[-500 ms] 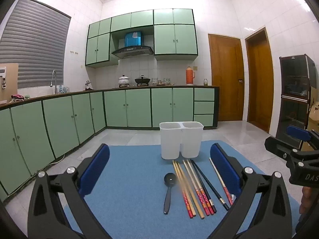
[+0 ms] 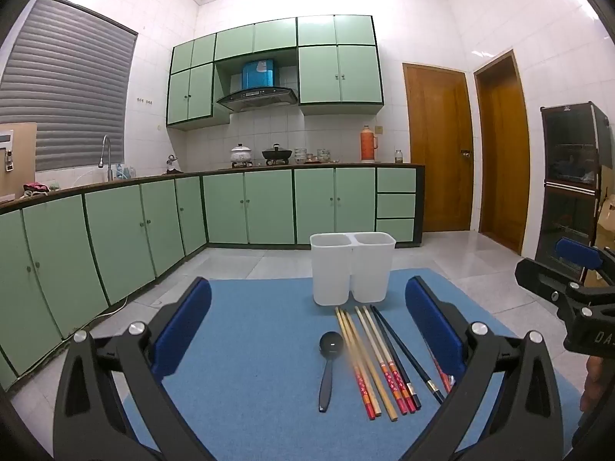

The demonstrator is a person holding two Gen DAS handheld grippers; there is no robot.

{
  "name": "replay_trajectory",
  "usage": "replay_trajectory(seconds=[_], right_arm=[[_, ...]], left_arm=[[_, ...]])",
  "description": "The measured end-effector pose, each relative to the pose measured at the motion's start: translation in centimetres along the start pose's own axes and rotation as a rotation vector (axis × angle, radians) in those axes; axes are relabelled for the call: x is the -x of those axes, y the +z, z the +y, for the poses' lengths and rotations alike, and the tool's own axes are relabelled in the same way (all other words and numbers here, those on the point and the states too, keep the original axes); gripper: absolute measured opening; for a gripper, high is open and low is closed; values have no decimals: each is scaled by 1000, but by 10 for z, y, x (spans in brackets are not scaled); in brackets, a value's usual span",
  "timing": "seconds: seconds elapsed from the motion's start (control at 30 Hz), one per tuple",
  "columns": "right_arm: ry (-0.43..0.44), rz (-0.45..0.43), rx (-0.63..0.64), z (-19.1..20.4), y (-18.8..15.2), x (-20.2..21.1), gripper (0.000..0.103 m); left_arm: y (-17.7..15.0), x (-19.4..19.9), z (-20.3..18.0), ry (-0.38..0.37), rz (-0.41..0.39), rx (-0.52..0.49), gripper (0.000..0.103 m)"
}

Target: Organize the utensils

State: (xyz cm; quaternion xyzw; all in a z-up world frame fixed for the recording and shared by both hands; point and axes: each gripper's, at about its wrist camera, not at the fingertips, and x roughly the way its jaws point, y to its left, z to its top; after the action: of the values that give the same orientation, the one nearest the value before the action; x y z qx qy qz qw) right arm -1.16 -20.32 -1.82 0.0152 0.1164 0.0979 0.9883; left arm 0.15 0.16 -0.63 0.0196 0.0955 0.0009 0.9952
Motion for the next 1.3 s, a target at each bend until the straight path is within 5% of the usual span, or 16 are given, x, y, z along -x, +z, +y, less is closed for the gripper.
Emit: replay_trajectory(seconds=[1.3], right_arm=[[-6, -3, -14, -2, -1, 0, 97]], left_arm=[[-2, -4, 3, 5, 0, 3, 98]])
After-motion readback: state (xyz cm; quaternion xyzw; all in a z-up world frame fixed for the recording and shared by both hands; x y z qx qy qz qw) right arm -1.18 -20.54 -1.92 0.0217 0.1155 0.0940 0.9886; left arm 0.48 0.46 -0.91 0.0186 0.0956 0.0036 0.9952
